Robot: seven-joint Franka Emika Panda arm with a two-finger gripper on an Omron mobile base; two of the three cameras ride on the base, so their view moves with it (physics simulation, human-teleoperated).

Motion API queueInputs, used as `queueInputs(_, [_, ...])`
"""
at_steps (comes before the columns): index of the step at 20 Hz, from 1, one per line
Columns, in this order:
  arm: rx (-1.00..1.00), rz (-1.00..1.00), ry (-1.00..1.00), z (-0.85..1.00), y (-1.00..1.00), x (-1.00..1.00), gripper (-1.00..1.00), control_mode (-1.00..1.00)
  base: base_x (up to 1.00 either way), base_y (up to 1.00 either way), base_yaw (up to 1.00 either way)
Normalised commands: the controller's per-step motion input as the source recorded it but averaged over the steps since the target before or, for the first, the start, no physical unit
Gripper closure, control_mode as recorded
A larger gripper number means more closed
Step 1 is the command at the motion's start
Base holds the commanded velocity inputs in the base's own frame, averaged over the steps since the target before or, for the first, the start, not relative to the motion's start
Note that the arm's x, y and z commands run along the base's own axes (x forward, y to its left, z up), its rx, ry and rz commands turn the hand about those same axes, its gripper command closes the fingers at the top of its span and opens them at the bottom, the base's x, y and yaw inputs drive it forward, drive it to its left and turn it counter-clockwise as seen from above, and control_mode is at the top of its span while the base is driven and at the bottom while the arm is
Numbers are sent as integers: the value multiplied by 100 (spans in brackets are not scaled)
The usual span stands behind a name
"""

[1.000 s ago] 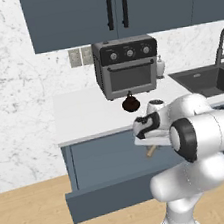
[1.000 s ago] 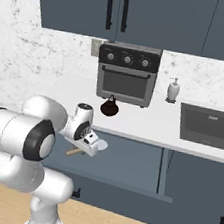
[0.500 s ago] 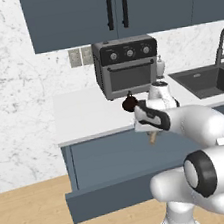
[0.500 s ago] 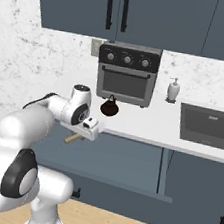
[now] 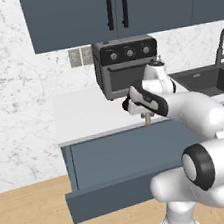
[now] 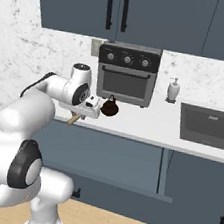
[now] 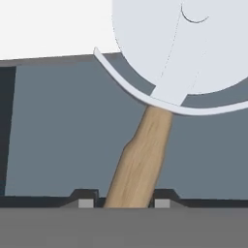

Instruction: Pick the pizza cutter from the drawer and place it on the counter.

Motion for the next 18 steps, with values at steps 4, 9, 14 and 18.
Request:
queueInputs(4, [0, 16, -18, -2, 15, 83, 100, -100, 0, 0, 0])
queueInputs(9, [0, 10, -1, -25, 28, 72, 100, -100, 0, 0, 0])
queueInputs(14, [0, 2, 0, -39, 35, 50, 100, -100, 0, 0, 0])
queueInputs(18, [0, 0, 0, -46, 34, 52, 100, -100, 0, 0, 0])
